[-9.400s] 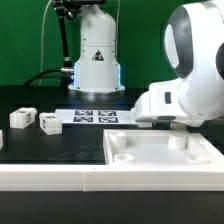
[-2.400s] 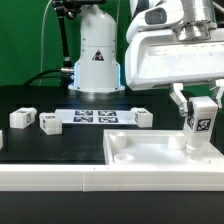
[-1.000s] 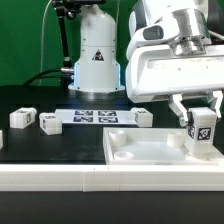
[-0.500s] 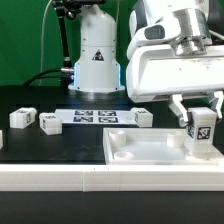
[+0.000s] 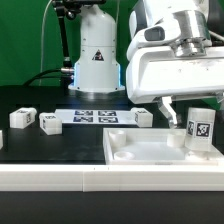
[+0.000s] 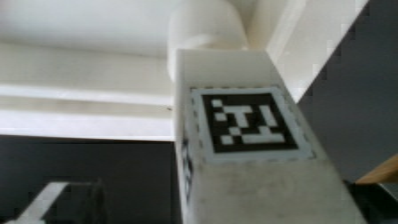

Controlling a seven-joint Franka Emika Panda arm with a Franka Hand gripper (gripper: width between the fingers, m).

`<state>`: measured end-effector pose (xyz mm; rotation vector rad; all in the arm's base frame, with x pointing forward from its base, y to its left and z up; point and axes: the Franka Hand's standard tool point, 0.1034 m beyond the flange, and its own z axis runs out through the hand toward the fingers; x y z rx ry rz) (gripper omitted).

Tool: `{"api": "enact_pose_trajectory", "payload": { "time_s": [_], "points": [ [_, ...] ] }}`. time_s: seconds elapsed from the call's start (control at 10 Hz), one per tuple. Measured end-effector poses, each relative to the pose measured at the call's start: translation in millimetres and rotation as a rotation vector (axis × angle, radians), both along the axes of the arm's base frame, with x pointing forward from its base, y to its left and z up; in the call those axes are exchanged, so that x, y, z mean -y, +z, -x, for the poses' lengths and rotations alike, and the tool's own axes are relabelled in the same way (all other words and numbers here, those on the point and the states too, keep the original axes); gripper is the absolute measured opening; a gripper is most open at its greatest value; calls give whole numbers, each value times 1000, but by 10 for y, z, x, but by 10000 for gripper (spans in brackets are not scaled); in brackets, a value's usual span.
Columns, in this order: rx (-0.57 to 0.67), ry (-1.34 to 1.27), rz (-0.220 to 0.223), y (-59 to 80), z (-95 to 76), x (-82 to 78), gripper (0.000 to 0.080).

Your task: Assemble one leg

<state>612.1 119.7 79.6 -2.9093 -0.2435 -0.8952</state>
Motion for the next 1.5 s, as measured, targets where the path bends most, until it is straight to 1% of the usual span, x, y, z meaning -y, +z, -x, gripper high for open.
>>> {"api": "enact_pose_trajectory", "payload": {
  "time_s": [0.2, 0.3, 0.4, 0.6, 0.8, 0.9, 1.0, 1.1, 1.2, 1.3, 1.4, 1.5],
  "points": [
    [0, 0, 0, 3, -1, 0, 649],
    [-8, 0, 0, 42, 7, 2, 649],
    [-3, 0, -1, 140, 10, -15, 649],
    [1, 3, 0, 247, 17, -19, 649],
    [-28, 3, 0, 212, 34, -23, 649],
    [-122, -14, -7, 129, 60, -34, 649],
    [-201, -7, -5, 129, 26, -52, 649],
    [-270, -5, -3, 159, -29, -51, 649],
    [-301, -6, -5, 177, -65, -54, 649],
    [-378, -6, -5, 148, -20, -77, 649],
    [-445, 1, 0, 142, -10, -76, 649],
    [-470, 4, 1, 143, -23, -64, 649]
  ]
}}
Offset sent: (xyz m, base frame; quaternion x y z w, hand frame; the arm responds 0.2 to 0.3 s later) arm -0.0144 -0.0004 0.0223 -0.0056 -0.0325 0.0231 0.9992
